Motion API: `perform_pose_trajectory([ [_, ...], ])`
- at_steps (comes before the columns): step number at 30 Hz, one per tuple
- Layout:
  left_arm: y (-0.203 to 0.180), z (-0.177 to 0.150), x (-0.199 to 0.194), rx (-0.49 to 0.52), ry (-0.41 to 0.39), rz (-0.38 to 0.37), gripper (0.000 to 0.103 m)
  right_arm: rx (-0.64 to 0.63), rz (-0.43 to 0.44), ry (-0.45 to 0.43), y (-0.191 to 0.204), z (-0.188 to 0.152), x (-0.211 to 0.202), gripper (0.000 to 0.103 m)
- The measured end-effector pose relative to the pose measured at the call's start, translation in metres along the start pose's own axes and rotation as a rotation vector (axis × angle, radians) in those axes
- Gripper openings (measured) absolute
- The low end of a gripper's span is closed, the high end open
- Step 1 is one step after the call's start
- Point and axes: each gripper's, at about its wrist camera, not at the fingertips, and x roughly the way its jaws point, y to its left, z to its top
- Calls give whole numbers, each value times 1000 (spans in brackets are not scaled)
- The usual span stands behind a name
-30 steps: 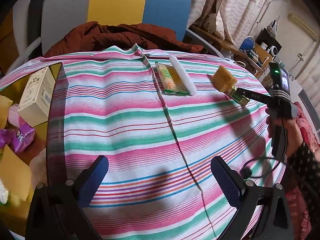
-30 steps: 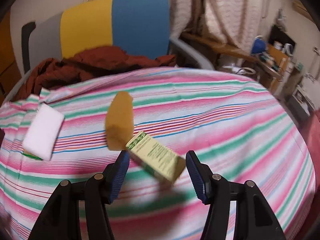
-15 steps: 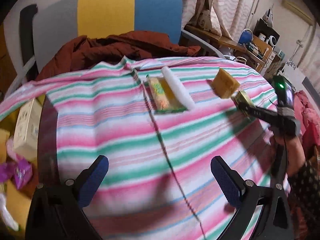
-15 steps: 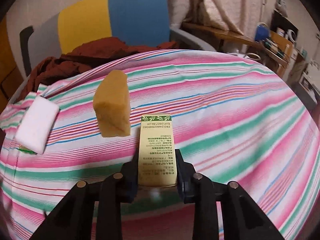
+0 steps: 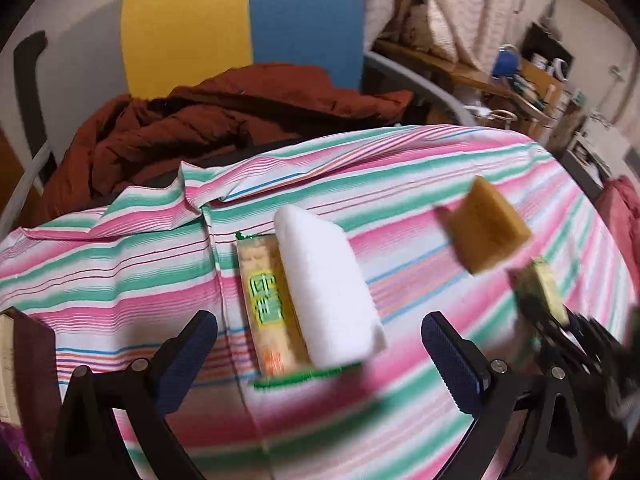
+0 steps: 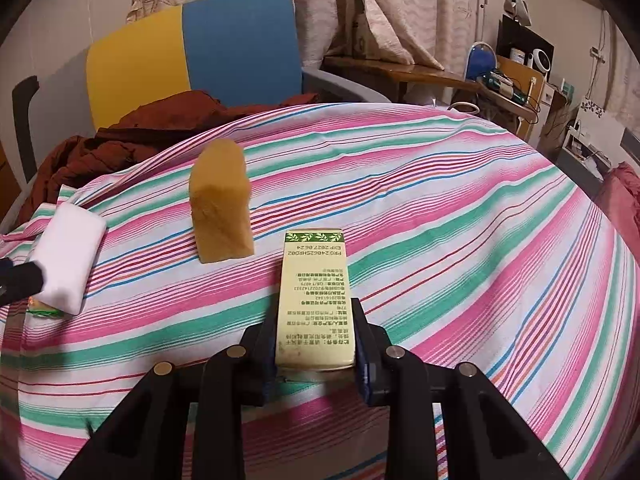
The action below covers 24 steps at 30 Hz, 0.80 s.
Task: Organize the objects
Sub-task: 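Grasp the small green-labelled box with the right tool while the left tool grasps the white foam block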
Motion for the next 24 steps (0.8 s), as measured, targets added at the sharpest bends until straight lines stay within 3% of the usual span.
perform_pose_trajectory([
  [1,-2,2,5,6,2,14,102,2,-2,-2,0,0,0,30],
  [3,-8,2,10,50,-17,30,91,2,-8,-7,1,-1,0,30],
  [5,-14,-2,14,103,-29,56,66,0,-13,-11,1,-1,0,30],
  [7,-17,-9,14,152,-57,70,60,-1,-19,-13,1,-1,0,30],
  [8,-17,-12,11,169,-82,63,45,-1,-19,-14,1,-1,0,30],
  [10,-18,-21,6,197,-106,57,30,1,-18,-15,1,-1,0,30],
  [19,-33,-76,-38,343,-318,82,20,18,-24,-20,-2,-2,-1,30],
  [24,-37,-98,-50,413,-357,96,19,35,-41,-36,-5,-2,-4,30],
])
